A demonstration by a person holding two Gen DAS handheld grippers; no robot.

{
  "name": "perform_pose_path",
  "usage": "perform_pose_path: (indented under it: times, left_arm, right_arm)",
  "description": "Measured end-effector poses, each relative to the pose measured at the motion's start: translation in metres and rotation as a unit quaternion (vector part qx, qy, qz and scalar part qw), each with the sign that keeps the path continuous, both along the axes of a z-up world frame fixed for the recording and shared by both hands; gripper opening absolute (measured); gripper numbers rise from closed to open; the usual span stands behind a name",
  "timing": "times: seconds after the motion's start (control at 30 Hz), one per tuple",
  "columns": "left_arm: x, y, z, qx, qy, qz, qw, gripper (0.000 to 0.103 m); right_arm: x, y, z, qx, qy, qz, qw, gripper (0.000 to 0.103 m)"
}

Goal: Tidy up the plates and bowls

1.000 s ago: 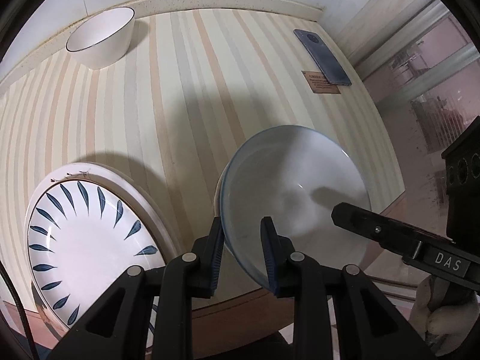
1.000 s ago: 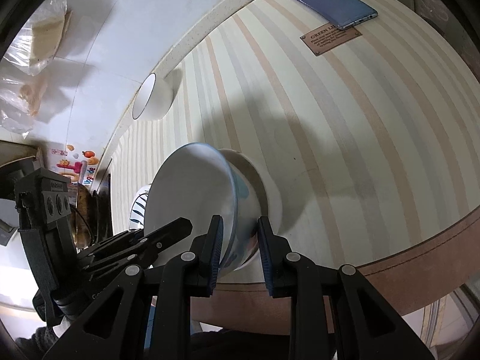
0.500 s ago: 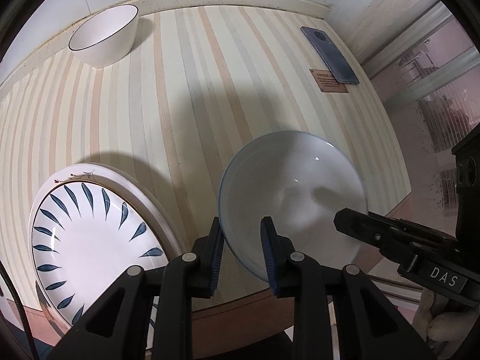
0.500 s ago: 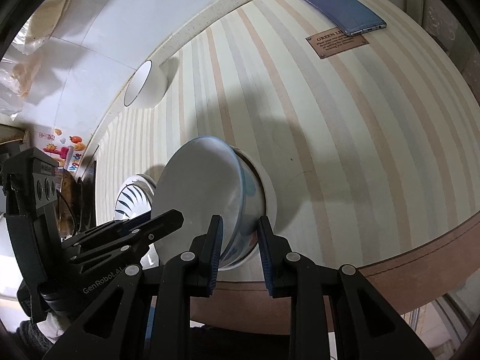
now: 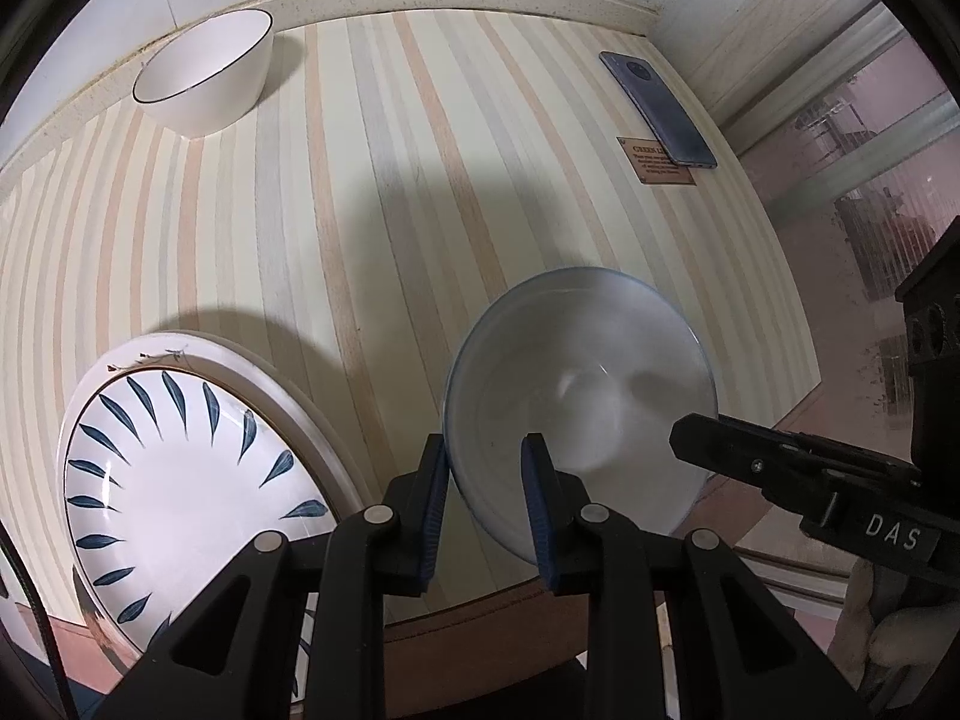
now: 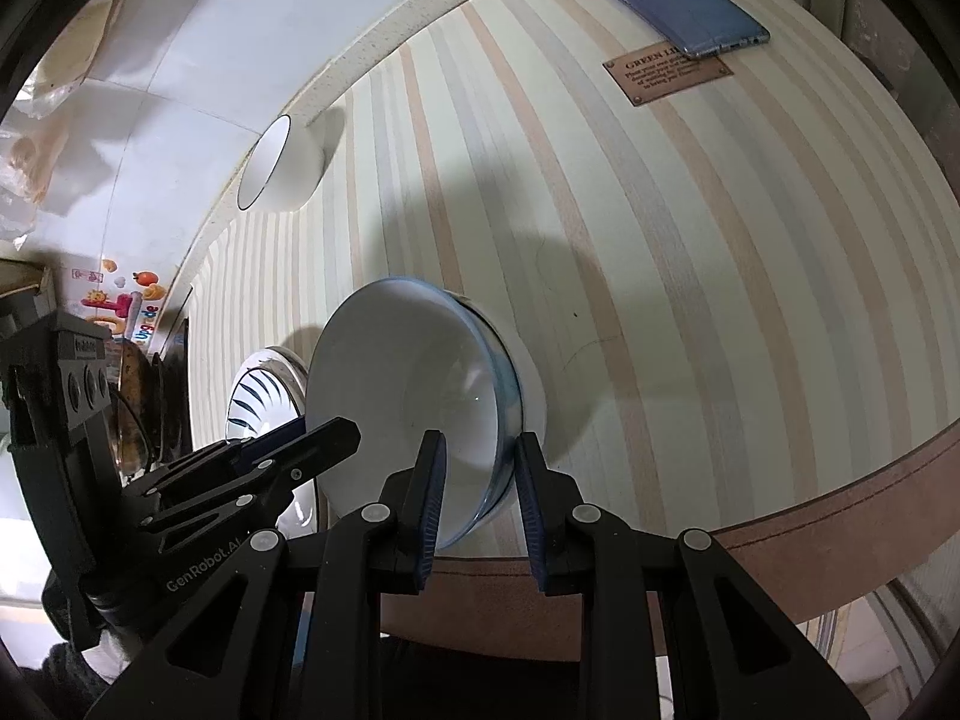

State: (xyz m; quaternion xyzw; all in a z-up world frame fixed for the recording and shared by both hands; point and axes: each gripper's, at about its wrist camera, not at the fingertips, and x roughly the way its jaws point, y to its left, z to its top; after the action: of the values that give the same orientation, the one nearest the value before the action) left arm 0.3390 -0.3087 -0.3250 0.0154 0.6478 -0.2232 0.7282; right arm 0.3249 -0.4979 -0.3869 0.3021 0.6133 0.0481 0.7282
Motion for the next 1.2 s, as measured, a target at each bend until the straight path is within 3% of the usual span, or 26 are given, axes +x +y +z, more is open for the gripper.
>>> perform_pose_path:
  times: [0.2,0.27,0.3,0.33,0.37,0.43,0.63,0.93,1.2]
  left_arm:
    - [0.001,0.011,0.023,-0.018,-0.012,0.009,0.9997,0.022]
    - [0.007,0.018,0.041,-0.023,-0.037,0.014,0.9989,0.023]
    - [0.012,0.021,0.049,-0.024,-0.049,0.02,0.9983,0.024]
    - [0.02,0.026,0.058,-0.023,-0.065,0.028,0.9972,0.026]
    - [0.026,0.029,0.061,-0.021,-0.075,0.031,0.9965,0.032]
    - [0.046,0.038,0.065,-0.014,-0.093,0.045,0.9946,0.036]
    - [0.122,0.084,0.054,0.0,-0.091,0.132,0.987,0.036]
    - [0.214,0.146,0.027,0.022,-0.089,0.221,0.971,0.036]
    - [0.249,0.154,-0.014,0.016,-0.047,0.232,0.9714,0.036]
  right_arm:
    - [0.001,-0.009,0.015,0.014,0.004,-0.007,1.0,0.027]
    - [0.01,-0.011,0.026,0.015,-0.002,-0.002,1.0,0.031]
    - [0.018,-0.011,0.032,0.016,-0.004,0.002,1.0,0.041]
    - [0.026,-0.01,0.036,0.016,-0.007,0.007,1.0,0.054]
    - [0.036,-0.009,0.041,0.018,-0.011,0.013,1.0,0.057]
    - [0.064,-0.001,0.052,0.023,-0.028,0.03,0.999,0.059]
    - [0.153,0.028,0.063,0.018,-0.062,0.066,0.996,0.059]
    - [0.276,0.072,0.031,0.006,-0.063,0.107,0.992,0.059]
    - [0.33,0.093,-0.024,0.009,-0.022,0.129,0.991,0.059]
